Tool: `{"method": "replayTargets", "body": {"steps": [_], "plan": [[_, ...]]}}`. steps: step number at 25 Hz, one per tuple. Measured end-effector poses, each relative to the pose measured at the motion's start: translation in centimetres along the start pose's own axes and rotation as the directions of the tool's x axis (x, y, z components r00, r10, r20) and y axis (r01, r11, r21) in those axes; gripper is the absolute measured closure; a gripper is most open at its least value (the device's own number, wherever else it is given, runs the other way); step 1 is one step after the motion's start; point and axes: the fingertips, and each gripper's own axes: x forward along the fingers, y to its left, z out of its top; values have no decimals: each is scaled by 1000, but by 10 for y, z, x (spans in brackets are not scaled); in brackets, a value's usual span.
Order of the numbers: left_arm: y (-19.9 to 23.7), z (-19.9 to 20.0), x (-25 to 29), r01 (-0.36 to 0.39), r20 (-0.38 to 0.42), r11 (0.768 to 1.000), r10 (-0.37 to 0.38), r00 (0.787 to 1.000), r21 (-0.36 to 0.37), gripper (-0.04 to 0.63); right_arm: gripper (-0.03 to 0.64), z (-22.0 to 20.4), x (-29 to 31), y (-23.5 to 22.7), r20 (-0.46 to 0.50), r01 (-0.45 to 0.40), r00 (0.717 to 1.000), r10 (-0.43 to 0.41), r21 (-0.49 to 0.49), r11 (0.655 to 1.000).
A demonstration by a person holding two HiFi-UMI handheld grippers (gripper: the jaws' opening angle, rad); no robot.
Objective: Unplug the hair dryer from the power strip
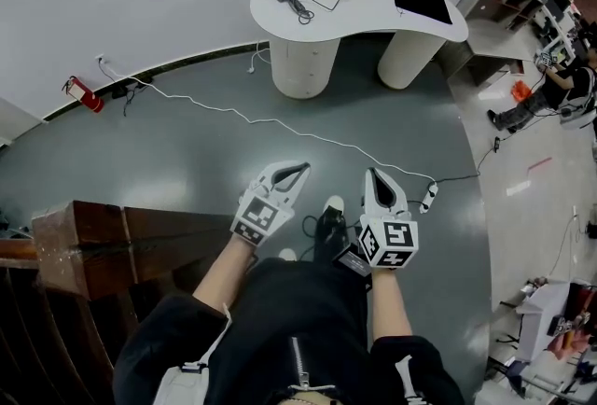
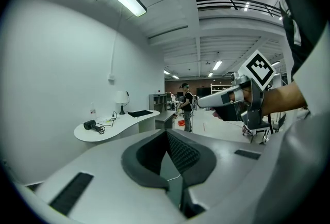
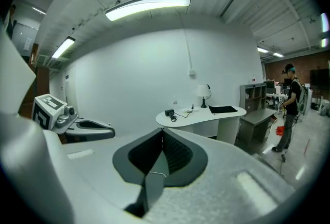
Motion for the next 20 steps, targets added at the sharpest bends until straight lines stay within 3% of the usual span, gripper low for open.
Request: {"method": "replayTargets", "body": {"steps": [20], "plan": [[79,54,141,-159,-45,986,157,987,-41,583,612,72,138,-116,-21,-176,984,175,-14,984]]}}
